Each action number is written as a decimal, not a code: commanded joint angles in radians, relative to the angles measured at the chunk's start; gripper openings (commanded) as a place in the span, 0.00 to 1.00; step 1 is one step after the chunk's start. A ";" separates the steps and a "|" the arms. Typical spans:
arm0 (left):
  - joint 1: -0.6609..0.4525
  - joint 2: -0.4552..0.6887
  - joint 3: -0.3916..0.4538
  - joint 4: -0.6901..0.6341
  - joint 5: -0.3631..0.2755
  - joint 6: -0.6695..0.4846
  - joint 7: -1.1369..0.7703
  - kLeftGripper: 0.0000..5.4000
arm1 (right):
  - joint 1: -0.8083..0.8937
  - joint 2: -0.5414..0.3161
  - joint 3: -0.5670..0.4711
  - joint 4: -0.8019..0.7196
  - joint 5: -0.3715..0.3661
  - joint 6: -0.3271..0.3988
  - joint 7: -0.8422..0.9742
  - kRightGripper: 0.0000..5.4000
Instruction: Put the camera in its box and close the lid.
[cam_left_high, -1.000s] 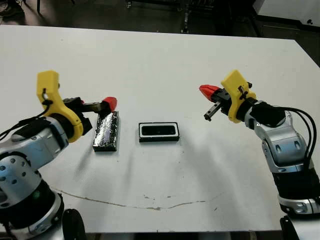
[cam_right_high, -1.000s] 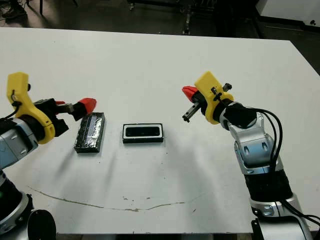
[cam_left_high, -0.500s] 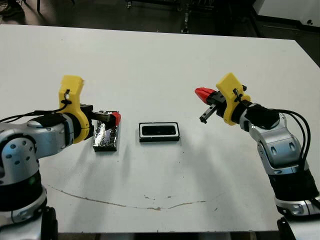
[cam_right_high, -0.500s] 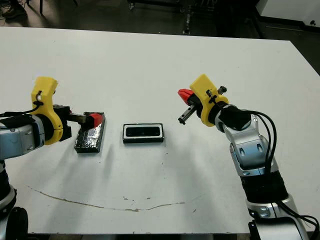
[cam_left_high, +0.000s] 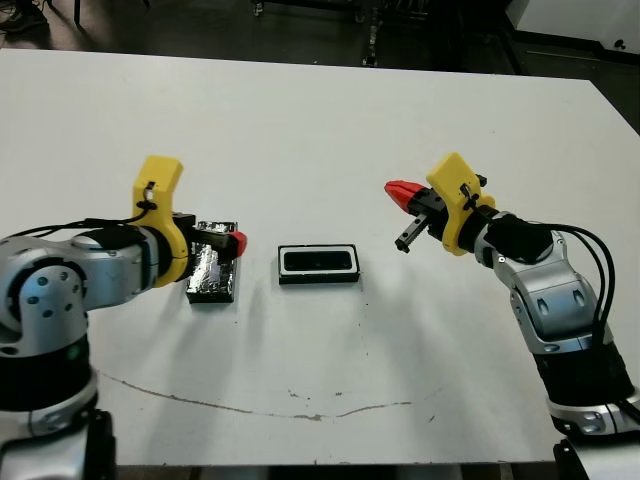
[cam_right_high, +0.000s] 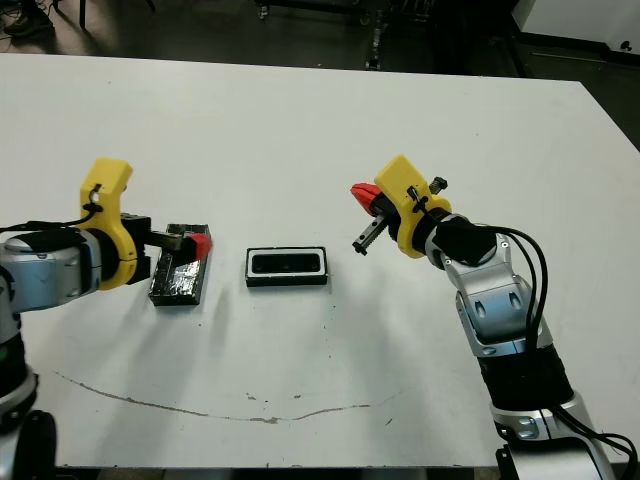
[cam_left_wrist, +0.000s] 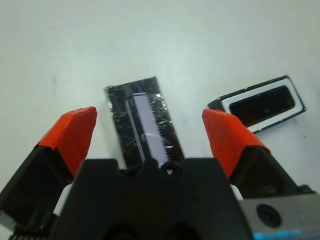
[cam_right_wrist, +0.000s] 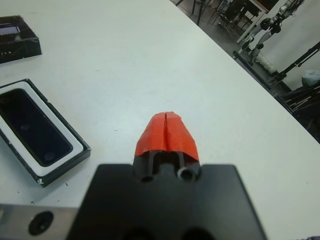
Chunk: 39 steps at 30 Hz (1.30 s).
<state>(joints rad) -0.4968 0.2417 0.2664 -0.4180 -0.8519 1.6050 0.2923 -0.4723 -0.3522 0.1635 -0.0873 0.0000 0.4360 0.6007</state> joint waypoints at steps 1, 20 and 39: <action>0.036 -0.033 0.027 -0.013 0.028 0.009 0.026 1.00 | 0.019 -0.014 0.005 -0.002 -0.003 -0.009 -0.003 0.00; 0.087 -0.094 0.018 -0.085 0.164 0.009 0.006 1.00 | 0.035 -0.008 -0.004 0.004 0.034 -0.003 0.002 0.00; 0.121 -0.045 -0.040 -0.081 0.208 0.009 -0.090 1.00 | 0.030 -0.011 0.003 0.004 0.041 -0.017 0.003 0.00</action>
<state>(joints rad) -0.3944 0.1935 0.2323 -0.4986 -0.6575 1.6054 0.2094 -0.4547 -0.3521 0.1632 -0.0890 0.0432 0.4302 0.6021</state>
